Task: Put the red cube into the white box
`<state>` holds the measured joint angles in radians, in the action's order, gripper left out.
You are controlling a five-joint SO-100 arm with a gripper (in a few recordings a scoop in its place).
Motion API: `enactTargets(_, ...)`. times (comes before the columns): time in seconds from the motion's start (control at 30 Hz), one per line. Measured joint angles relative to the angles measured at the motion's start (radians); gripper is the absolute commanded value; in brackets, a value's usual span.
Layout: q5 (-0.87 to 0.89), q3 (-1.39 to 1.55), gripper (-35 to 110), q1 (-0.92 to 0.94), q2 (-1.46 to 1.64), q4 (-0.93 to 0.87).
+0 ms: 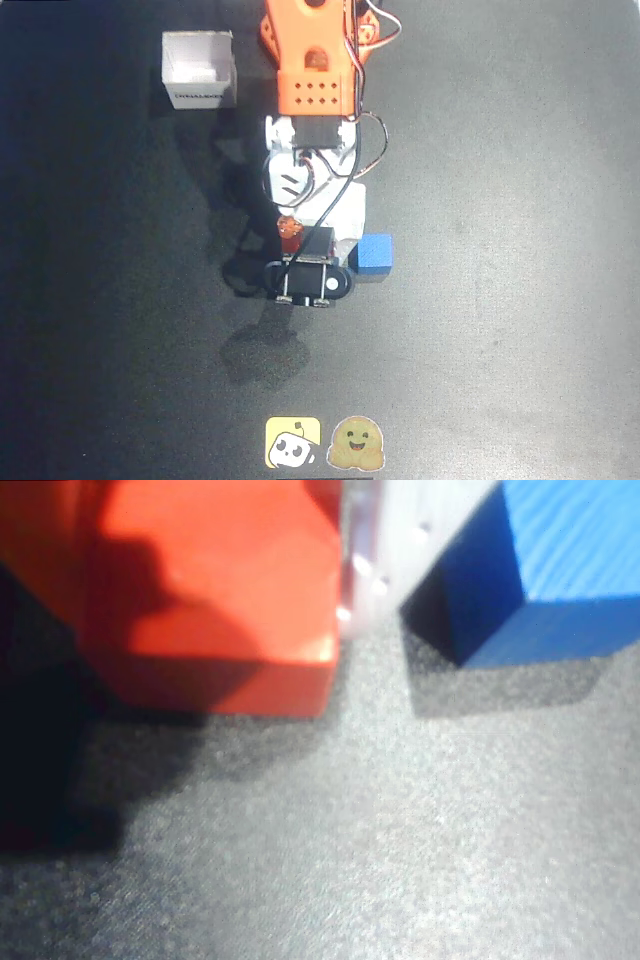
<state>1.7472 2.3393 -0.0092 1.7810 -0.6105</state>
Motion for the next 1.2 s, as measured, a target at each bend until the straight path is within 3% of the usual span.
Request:
enactTargets(0.23,0.008,-0.002,0,0.017,0.061,-0.100)
enactTargets(0.63,0.107,-0.152,0,0.138,0.402,-0.632)
enactTargets(0.93,0.135,-0.167,0,0.506,0.623,-0.907)
enactTargets(1.2,0.009,-0.201,0,0.930,0.634,-1.019)
